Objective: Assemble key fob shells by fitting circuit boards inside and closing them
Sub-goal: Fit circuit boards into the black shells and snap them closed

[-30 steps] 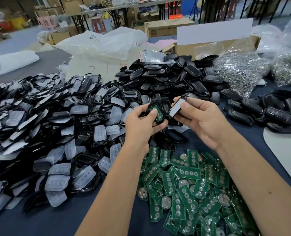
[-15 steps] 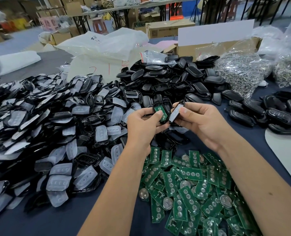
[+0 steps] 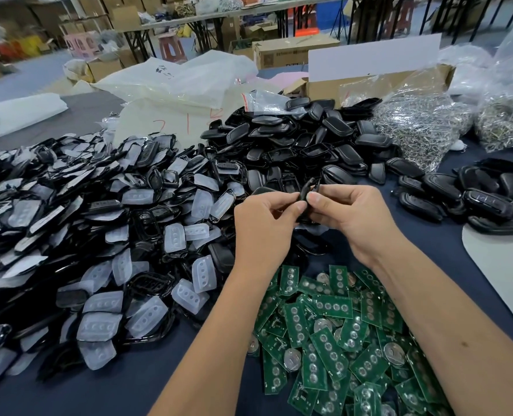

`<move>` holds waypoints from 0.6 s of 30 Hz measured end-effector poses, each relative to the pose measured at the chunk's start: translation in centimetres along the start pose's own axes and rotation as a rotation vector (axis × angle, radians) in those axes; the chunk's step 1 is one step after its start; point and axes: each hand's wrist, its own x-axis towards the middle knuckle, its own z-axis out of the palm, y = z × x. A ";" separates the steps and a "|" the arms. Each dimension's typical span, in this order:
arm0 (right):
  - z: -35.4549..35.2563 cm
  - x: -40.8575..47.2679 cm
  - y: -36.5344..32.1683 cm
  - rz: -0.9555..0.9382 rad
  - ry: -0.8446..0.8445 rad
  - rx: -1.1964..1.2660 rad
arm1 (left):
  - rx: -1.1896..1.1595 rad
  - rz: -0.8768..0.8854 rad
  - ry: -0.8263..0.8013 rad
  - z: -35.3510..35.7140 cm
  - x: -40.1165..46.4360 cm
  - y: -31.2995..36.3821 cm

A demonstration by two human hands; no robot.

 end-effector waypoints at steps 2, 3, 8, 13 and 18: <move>0.0 0.0 0.0 -0.002 0.030 -0.014 | 0.097 0.080 -0.002 0.3 -0.2 0.1; 0.0 0.0 -0.1 -0.002 0.038 -0.007 | 0.139 0.129 0.011 0.4 -0.4 0.3; -0.2 -0.1 -0.3 -0.023 0.035 -0.033 | 0.305 0.275 0.021 0.7 -0.8 0.5; -0.1 0.1 0.1 -0.034 0.083 -0.129 | 0.323 0.272 0.030 0.5 -0.6 0.5; 0.0 0.1 0.3 -0.092 0.084 -0.197 | 0.305 0.217 0.021 0.1 -0.3 0.3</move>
